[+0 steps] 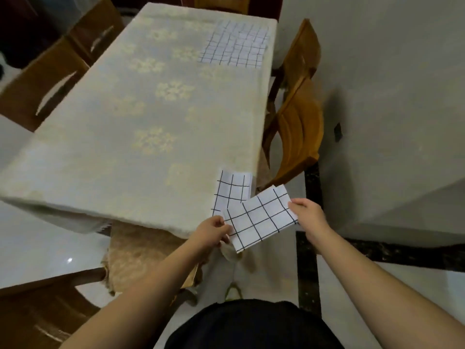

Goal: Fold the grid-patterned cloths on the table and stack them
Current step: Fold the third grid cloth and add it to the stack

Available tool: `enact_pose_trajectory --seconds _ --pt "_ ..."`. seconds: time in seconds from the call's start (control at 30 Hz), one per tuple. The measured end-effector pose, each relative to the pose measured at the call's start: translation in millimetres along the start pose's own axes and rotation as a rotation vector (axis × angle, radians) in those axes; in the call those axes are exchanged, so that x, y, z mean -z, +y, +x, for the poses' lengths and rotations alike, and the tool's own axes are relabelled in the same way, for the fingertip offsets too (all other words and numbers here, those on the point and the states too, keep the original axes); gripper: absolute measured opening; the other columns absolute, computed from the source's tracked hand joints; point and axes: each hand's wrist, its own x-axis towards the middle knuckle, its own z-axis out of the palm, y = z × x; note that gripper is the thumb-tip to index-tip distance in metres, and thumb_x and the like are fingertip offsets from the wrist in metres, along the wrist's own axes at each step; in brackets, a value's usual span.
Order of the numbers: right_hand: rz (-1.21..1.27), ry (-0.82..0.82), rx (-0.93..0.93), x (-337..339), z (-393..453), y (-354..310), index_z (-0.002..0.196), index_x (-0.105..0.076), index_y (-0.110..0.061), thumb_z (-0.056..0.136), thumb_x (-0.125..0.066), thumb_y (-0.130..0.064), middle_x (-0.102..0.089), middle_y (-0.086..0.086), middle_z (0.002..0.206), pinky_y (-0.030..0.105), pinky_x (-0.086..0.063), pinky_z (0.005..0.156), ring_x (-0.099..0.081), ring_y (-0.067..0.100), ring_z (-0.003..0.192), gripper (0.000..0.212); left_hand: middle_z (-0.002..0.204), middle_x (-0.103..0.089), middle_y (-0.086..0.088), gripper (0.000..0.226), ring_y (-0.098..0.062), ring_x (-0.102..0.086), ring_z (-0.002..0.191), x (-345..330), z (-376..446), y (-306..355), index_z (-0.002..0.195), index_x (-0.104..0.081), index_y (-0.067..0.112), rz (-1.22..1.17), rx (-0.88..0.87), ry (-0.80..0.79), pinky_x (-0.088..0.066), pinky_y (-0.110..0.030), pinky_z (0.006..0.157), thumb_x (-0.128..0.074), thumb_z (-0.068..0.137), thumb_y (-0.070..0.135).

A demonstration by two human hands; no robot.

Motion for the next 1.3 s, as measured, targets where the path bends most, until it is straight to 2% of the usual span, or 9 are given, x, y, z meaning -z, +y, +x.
enact_pose_trajectory --seconds 0.13,0.3,0.4,0.53,0.7,0.97,1.13,1.2,1.3 --pt "-0.211 -0.128 0.109 -22.8 44.8 -28.8 0.107 -0.064 -0.018 0.092 -0.062 -0.024 -0.065 0.001 0.102 0.036 -0.051 0.087 -0.060 0.019 0.097 0.017 0.068 -0.060 -0.013 0.011 -0.016 -0.058 0.053 1.8 8.3 -6.8 0.083 -0.053 0.007 -0.118 0.088 0.100 -0.044 -0.026 0.050 -0.062 0.088 0.012" --pt "-0.425 -0.262 0.277 -59.6 97.2 -60.9 0.104 -0.066 -0.013 0.091 -0.062 -0.023 -0.064 0.000 0.090 0.029 -0.044 0.073 -0.060 0.020 0.089 0.016 0.071 -0.063 -0.013 0.015 -0.006 -0.057 0.043 -6.5 15.1 -10.8 0.093 -0.056 0.001 -0.191 0.164 0.245 -0.043 -0.022 0.044 -0.064 0.087 0.013" --pt "-0.551 -0.371 0.369 -79.6 120.8 -77.5 0.106 -0.066 -0.011 0.093 -0.061 -0.022 -0.062 0.000 0.089 0.023 -0.038 0.072 -0.057 0.018 0.087 0.018 0.078 -0.065 -0.018 0.014 -0.003 -0.061 0.047 -15.8 17.9 -7.7 0.090 -0.054 0.002 -0.234 0.182 0.343 -0.046 -0.020 0.044 -0.064 0.088 0.012" --pt "-0.681 -0.489 0.467 -100.5 141.1 -92.6 0.105 -0.065 -0.012 0.093 -0.059 -0.019 -0.062 0.001 0.094 0.017 -0.035 0.072 -0.055 0.015 0.089 0.015 0.073 -0.063 -0.009 0.012 -0.009 -0.063 0.057 -36.0 20.5 -5.6 0.085 -0.054 0.005 -0.361 0.262 0.483 -0.047 -0.025 0.052 -0.064 0.087 0.013" --pt "-0.774 -0.591 0.539 -115.8 163.2 -98.6 0.098 -0.067 -0.016 0.090 -0.060 -0.021 -0.062 -0.004 0.089 0.020 -0.037 0.074 -0.056 0.013 0.086 0.012 0.071 -0.068 -0.006 0.016 -0.011 -0.063 0.060 -62.6 24.2 -4.7 0.088 -0.057 0.003 -0.520 0.326 0.631 -0.044 -0.024 0.049 -0.066 0.088 0.016" --pt "-0.827 -0.645 0.601 -120.1 176.6 -93.4 0.097 -0.066 -0.016 0.091 -0.057 -0.019 -0.060 -0.005 0.087 0.023 -0.038 0.073 -0.055 0.015 0.085 0.011 0.065 -0.067 -0.004 0.015 -0.007 -0.060 0.054 -75.3 38.7 -3.9 0.077 -0.055 0.011 -0.404 0.332 0.804 -0.045 -0.021 0.048 -0.065 0.087 0.016" --pt "-0.840 -0.642 0.624 -121.9 182.4 -90.4 0.097 -0.066 -0.017 0.090 -0.058 -0.019 -0.061 -0.004 0.086 0.024 -0.039 0.072 -0.057 0.016 0.083 0.011 0.074 -0.068 -0.015 0.010 -0.022 -0.068 0.069 -74.9 42.2 -11.6 0.087 -0.060 0.012 -0.400 0.306 0.873 -0.056 -0.030 0.061 -0.069 0.086 0.014" --pt "-0.820 -0.620 0.645 -121.1 184.7 -86.6 0.097 -0.065 -0.019 0.089 -0.059 -0.019 -0.063 -0.003 0.086 0.025 -0.040 0.070 -0.060 0.018 0.083 0.010 0.075 -0.067 -0.016 0.011 -0.022 -0.067 0.069 -76.4 42.5 -13.3 0.090 -0.060 0.012 -0.441 0.301 0.867 -0.056 -0.025 0.060 -0.070 0.085 0.013" --pt "-0.778 -0.576 0.746 -117.5 182.4 -83.8 0.105 -0.064 -0.019 0.089 -0.062 -0.020 -0.061 -0.003 0.096 0.033 -0.047 0.079 -0.059 0.019 0.091 0.016 0.071 -0.066 -0.008 0.012 -0.019 -0.066 0.065 -80.6 39.9 -13.8 0.087 -0.059 0.014 -0.464 0.273 0.877 -0.057 -0.031 0.063 -0.071 0.085 0.017"
